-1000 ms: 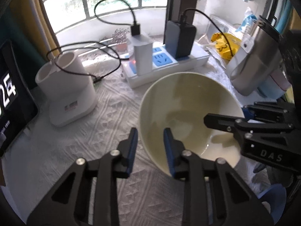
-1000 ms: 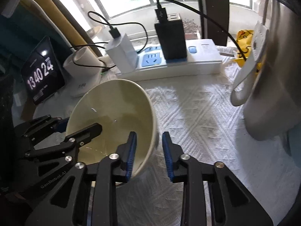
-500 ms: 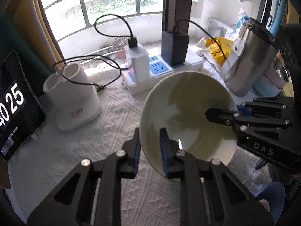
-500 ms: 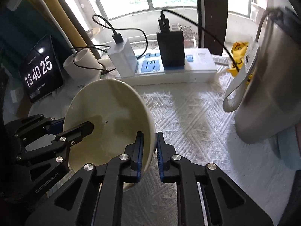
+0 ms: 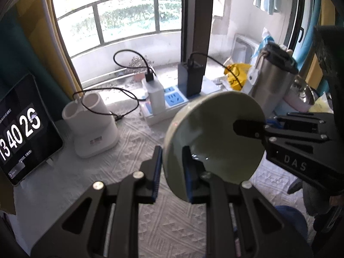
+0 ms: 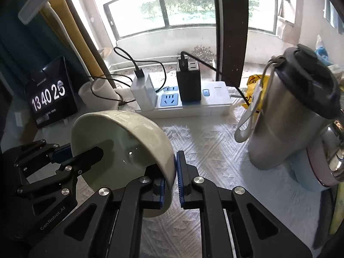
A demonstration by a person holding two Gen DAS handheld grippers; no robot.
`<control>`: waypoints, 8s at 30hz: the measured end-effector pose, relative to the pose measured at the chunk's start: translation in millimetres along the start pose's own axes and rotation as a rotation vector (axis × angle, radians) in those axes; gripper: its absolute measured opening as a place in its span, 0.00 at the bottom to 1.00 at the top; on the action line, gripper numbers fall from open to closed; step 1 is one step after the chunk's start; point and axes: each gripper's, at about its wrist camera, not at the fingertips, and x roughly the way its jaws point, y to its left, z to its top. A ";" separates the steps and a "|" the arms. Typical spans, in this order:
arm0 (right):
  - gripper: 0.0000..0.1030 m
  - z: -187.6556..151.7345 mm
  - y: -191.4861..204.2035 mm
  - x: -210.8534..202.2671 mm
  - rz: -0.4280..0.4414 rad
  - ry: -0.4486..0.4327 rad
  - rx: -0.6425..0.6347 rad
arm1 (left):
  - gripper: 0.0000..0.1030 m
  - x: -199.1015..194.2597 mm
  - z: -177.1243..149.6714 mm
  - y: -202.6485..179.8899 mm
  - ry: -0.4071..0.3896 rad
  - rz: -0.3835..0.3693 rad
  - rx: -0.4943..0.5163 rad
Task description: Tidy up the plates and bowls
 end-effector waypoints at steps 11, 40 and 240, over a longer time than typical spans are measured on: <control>0.10 -6.6 8.7 -38.0 0.004 -0.036 0.009 | 0.19 -38.4 -3.5 -7.5 -0.057 0.005 -0.002; 0.10 -49.5 32.7 -118.4 0.000 -0.093 0.029 | 0.19 -120.2 -38.5 -26.6 -0.133 -0.008 0.009; 0.09 -178.7 -7.0 -106.3 -0.006 -0.125 0.270 | 0.11 -93.1 -150.2 -33.4 -0.055 -0.017 -0.071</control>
